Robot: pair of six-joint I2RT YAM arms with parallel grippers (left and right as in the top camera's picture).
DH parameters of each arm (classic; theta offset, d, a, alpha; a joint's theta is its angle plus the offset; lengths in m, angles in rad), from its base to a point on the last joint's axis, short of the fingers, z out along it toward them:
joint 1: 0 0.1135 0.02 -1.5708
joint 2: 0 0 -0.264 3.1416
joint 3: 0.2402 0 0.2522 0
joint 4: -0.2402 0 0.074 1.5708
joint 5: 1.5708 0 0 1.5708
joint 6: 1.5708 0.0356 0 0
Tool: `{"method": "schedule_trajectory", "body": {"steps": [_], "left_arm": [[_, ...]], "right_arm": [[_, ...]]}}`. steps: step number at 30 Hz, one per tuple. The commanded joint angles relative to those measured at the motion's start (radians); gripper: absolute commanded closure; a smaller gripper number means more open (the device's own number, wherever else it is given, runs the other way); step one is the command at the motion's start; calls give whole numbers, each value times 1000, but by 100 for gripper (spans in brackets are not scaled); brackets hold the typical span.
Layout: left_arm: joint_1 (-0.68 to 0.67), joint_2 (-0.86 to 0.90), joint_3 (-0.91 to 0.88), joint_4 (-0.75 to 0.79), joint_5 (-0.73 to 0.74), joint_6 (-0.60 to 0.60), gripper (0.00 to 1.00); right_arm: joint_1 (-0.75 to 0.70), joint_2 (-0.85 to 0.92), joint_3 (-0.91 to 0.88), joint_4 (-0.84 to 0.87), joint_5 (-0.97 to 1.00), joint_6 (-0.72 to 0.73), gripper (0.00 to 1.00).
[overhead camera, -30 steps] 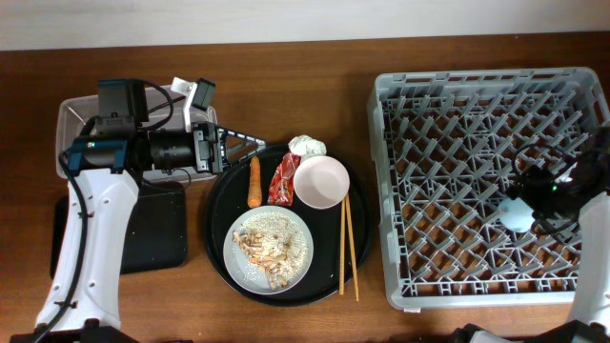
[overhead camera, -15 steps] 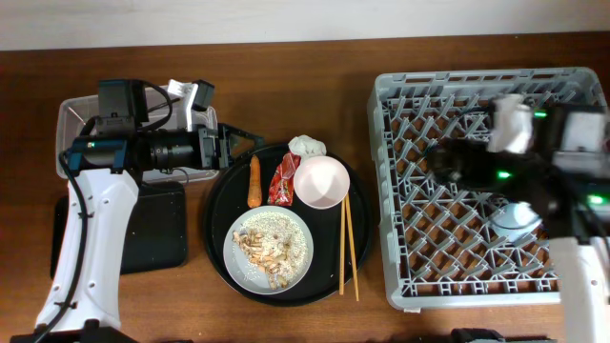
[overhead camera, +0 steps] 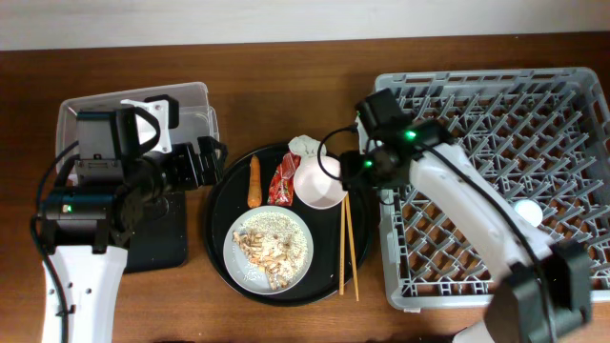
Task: Sort waste into correct bins and load items into the dishwasher rack
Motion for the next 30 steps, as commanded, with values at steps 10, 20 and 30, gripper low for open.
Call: {"method": "schedule_trajectory", "body": {"steps": [10,20,30], "left_arm": [[-2,-2,8,-19,-66,-15,1],[-2,-2,8,-24,-66,-15,1],[-2,-2,8,-34,-66,-15,1]], "right_arm": [[4,184,11,160,39,80,71],[4,246,10,163,38,95,96],[-11,16,108,114,112,21,96]]}}
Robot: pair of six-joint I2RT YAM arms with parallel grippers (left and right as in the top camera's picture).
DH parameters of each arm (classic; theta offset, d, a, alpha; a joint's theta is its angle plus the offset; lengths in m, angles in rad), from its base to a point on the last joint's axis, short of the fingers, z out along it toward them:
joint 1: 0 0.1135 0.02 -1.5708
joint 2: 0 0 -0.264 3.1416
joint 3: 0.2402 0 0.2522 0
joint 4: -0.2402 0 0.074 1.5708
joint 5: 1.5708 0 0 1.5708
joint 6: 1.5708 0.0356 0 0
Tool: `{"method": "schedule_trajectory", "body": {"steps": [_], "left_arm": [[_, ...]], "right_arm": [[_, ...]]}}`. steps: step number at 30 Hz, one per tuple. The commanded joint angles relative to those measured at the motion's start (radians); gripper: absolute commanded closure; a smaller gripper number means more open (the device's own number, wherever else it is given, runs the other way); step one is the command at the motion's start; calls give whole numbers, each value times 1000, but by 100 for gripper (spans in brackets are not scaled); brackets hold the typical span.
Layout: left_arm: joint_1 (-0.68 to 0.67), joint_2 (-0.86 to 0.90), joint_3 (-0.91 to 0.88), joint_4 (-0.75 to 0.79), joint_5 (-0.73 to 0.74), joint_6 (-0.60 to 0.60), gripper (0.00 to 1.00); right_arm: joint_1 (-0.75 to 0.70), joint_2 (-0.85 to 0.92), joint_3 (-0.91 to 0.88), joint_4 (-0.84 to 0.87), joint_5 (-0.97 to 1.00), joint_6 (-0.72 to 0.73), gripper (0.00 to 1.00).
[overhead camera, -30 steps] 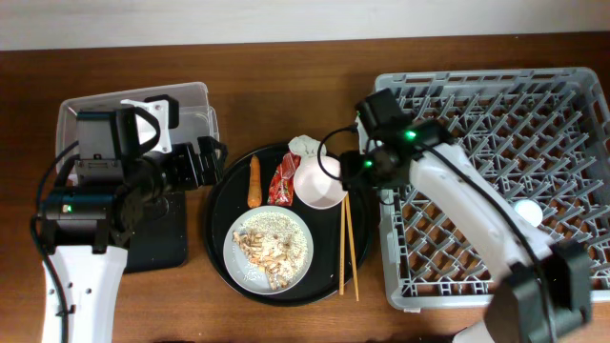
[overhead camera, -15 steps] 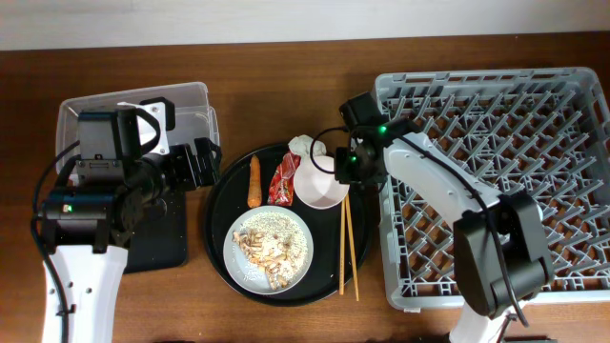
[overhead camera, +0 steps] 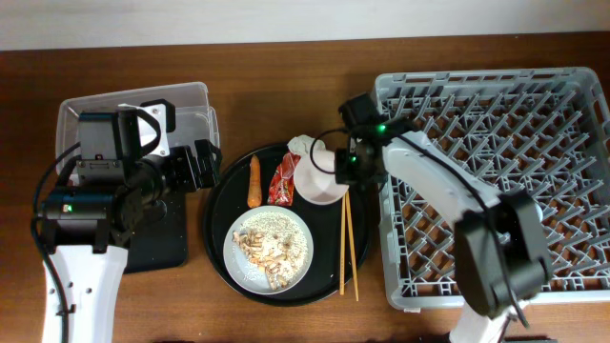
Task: Sort waste into correct bins and load items into the dishwasher rack
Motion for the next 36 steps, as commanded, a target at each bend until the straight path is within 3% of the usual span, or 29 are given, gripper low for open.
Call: {"method": "schedule_trajectory", "body": {"steps": [1,7,11,21,29,36], "left_arm": [[-2,-3,8,0,-14,-8,1],[-2,-3,8,0,-14,-8,1],[-2,-2,8,-1,-14,-8,1],[-2,-2,8,-1,-14,-8,1],[-2,-2,8,-1,-14,-8,1],[-2,-2,8,-1,-14,-8,1]], "right_arm": [[-11,-198,99,-31,152,-30,96],[-17,-447,116,-119,845,-29,96],[-78,-477,116,-169,1118,-29,96],[-371,-314,98,-162,1222,-30,96],[-442,-117,98,-172,1295,-30,96],[-413,23,98,-196,1319,-29,96]]}}
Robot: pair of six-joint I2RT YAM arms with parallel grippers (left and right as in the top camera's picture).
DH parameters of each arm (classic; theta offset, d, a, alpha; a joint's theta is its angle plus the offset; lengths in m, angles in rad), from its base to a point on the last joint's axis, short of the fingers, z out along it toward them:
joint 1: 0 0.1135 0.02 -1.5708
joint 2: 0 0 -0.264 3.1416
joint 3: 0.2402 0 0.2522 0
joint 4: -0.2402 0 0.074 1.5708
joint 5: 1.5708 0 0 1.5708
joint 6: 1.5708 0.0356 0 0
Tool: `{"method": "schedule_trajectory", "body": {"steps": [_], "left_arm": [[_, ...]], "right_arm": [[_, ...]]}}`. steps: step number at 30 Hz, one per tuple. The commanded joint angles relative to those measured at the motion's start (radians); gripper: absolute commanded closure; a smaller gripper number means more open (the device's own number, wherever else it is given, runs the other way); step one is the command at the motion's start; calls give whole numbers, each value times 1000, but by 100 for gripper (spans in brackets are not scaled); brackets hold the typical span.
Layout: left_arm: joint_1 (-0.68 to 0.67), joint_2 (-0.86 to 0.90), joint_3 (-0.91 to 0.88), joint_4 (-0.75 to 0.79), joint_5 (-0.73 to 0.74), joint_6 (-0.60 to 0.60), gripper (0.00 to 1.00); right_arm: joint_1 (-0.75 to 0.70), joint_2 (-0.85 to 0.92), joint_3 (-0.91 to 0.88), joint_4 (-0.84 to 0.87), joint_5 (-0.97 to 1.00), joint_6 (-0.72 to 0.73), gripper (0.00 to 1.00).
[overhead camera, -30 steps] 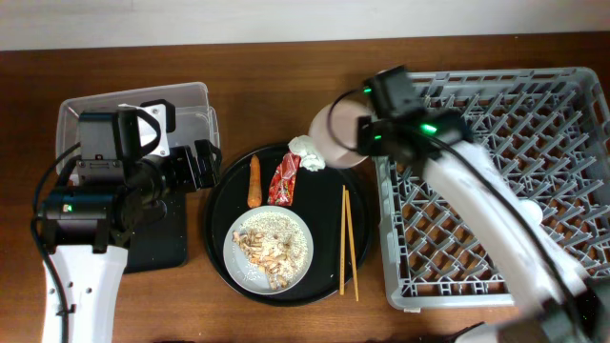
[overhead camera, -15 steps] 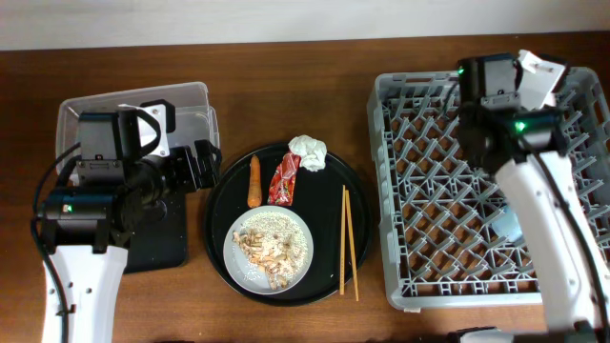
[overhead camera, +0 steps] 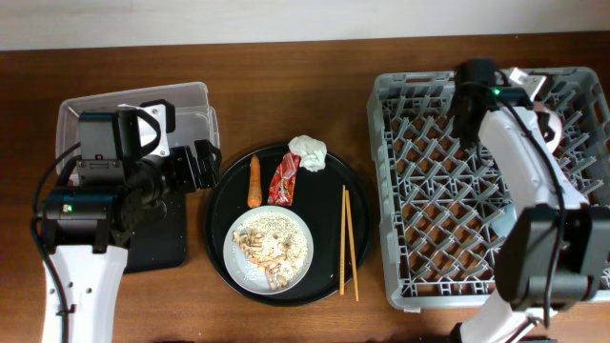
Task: Sort waste into correct bins and load items into the dishwasher rack
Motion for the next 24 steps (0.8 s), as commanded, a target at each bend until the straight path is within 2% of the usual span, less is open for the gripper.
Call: {"method": "schedule_trajectory", "body": {"steps": [1,11,12,13,14,18,19,20,24], "left_arm": [[-2,-2,8,2,-11,-8,1],[-2,-2,8,2,-11,-9,1],[-2,-2,8,2,-11,-9,1],[-2,-2,8,2,-11,-8,1],[-2,-2,8,2,-11,-9,1],[-2,-2,8,2,-11,-8,1],[-2,-2,8,2,-11,-8,1],[-2,-2,8,2,-11,-9,1],[-2,-2,8,2,-11,-8,1]], "right_arm": [[29,53,-2,-20,47,9,96],[184,71,-2,-57,14,9,95],[190,71,-2,-63,10,9,84],[196,71,-2,-80,3,9,55],[199,68,0,-93,3,10,40],[220,31,2,-127,-66,10,19],[234,-2,6,-141,-103,13,7],[240,-18,8,-145,-121,13,1],[287,-120,29,-159,-264,13,2]]}}
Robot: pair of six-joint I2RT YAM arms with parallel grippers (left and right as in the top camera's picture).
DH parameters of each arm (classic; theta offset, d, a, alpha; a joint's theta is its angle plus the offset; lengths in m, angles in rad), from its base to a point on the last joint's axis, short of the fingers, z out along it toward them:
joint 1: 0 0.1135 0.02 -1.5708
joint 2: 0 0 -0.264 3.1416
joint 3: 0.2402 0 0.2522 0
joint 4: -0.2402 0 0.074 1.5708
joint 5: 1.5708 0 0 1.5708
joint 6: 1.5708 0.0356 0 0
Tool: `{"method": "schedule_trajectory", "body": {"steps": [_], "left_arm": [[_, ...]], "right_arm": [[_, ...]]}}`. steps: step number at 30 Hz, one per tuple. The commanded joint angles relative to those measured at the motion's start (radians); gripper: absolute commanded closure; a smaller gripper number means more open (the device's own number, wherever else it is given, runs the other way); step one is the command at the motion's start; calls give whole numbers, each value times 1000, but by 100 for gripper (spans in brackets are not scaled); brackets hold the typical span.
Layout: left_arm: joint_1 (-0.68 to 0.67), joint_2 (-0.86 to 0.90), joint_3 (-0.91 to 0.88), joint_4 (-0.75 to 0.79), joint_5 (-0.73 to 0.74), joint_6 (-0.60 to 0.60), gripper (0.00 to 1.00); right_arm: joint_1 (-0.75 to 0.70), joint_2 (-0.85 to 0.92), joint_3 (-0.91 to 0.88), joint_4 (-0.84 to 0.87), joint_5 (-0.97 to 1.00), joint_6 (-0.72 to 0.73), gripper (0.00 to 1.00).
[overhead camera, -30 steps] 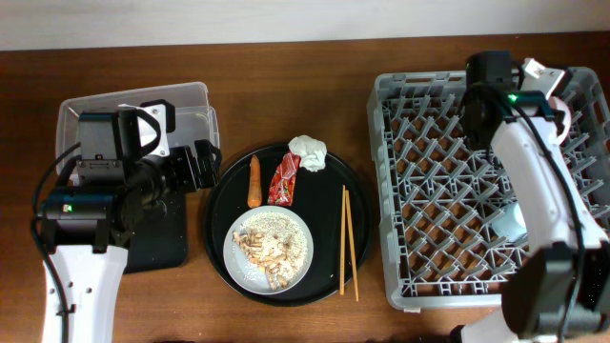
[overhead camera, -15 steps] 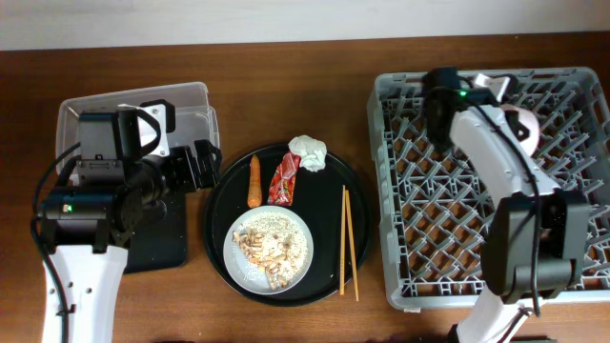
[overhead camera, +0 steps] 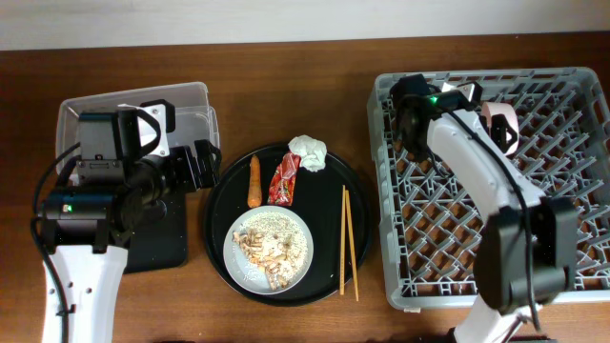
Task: Sort waste into correct bins and load items into the dishwasher rack
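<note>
A white bowl (overhead camera: 501, 124) with a pinkish side stands on edge among the tines at the back of the grey dishwasher rack (overhead camera: 572, 276). My right gripper (overhead camera: 477, 101) reaches it from the left and is shut on its rim. My left gripper (overhead camera: 198, 163) hangs open and holds nothing, between the bins and the black round tray (overhead camera: 221, 224). On the tray lie a white plate (overhead camera: 238, 255) of food scraps, a carrot (overhead camera: 254, 181), a red wrapper (overhead camera: 285, 178), a crumpled white tissue (overhead camera: 308, 151) and a pair of chopsticks (overhead camera: 347, 243).
A clear plastic bin (overhead camera: 195, 98) stands at the back left. A black bin (overhead camera: 162, 238) sits in front of it, under my left arm. The rack fills the right side of the wooden table.
My right gripper and the bowl have shifted left and slightly forward over the back of the rack. The bowl now sits lower among the tines. The left arm has not moved.
My right gripper was at the white bowl on the tray's back right, and it stayed there a second later. Then the bowl was gone from the tray and was held over the rack's back right corner. Now it stands on edge further left in the rack.
</note>
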Motion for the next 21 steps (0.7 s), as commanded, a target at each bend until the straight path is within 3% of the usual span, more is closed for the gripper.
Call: {"method": "schedule_trajectory", "body": {"steps": [1,5,8,12,15,18,21], "left_arm": [[-2,-2,8,2,-11,-8,1],[-2,-2,8,2,-11,-8,1],[-2,-2,8,2,-11,-8,1],[-2,-2,8,2,-11,-8,1],[-2,-2,8,2,-11,-9,1],[-2,-2,8,2,-11,-9,1],[-2,-2,8,2,-11,-9,1]], "right_arm": [[58,-153,35,-6,-183,11,2],[100,-260,41,23,-407,-4,2],[136,-329,41,29,-749,-149,3],[167,-320,38,26,-1081,-173,27],[207,-267,21,8,-1103,-172,49],[239,-222,-6,-13,-1126,-172,59],[297,-158,-61,-30,-1178,-159,61]]}}
